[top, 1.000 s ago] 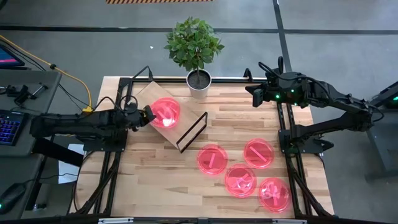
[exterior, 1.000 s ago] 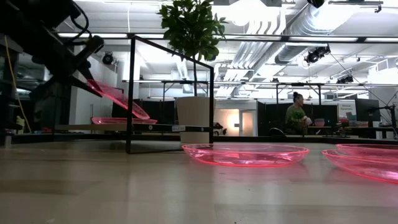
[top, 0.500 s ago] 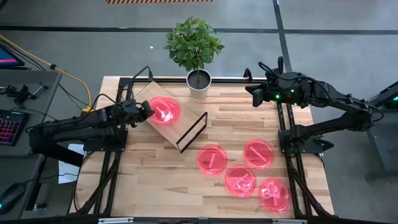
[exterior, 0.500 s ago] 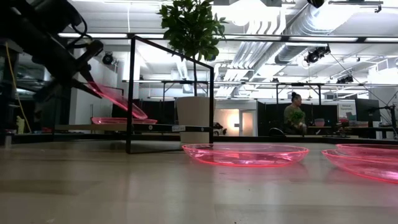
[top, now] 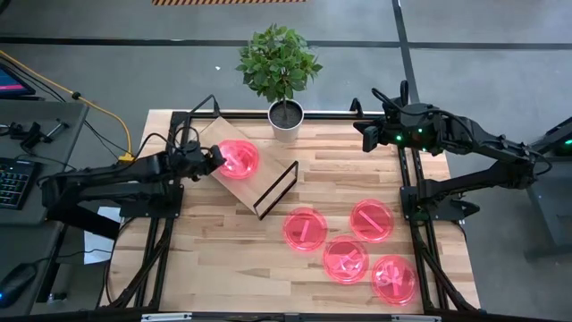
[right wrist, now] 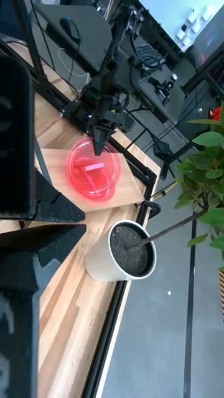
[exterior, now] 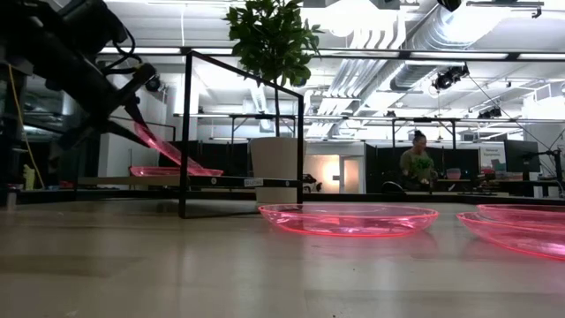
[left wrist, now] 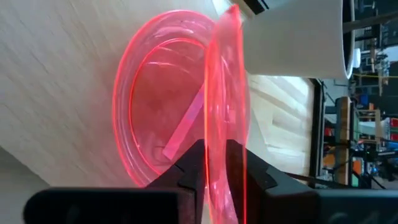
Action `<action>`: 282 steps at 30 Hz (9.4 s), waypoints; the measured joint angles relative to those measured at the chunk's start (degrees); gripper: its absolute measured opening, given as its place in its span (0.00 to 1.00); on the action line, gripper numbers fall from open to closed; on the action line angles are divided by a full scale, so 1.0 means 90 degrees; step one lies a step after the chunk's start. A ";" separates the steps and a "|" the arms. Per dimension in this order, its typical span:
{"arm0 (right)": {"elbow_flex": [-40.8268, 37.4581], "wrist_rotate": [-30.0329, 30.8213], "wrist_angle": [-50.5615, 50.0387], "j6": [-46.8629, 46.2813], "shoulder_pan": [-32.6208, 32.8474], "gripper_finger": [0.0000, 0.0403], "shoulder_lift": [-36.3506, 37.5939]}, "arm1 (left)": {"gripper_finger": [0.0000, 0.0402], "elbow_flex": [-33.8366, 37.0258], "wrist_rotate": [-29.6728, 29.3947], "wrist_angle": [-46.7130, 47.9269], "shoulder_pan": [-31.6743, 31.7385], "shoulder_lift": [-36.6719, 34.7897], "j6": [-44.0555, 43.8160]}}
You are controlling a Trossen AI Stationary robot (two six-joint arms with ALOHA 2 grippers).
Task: Place and stack plates onto a shelf
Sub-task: Stack the pink plate on top of the pink plate on the shelf
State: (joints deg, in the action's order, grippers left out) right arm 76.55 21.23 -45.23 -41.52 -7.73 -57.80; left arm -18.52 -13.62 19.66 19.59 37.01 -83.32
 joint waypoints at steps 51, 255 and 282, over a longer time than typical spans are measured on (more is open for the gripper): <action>-0.0001 0.0112 0.0002 -0.0289 0.0000 0.00 0.0000 | 0.38 -0.0833 0.0343 0.0437 0.0564 0.1363 0.1602; 0.0104 -0.3319 0.1318 0.1566 -0.1289 0.46 -0.4571 | 0.38 -0.1749 -0.0588 -0.2219 -0.1192 -0.0978 0.5932; -0.5530 -0.3755 -0.0296 -0.4331 0.1992 0.46 0.1240 | 0.38 -0.1749 -0.0729 -0.2217 -0.1192 -0.0956 0.5777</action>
State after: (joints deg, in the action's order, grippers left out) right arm 26.79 -12.57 -47.90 -80.50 10.21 -46.64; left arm -34.26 -20.18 -0.30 8.86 28.40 -31.33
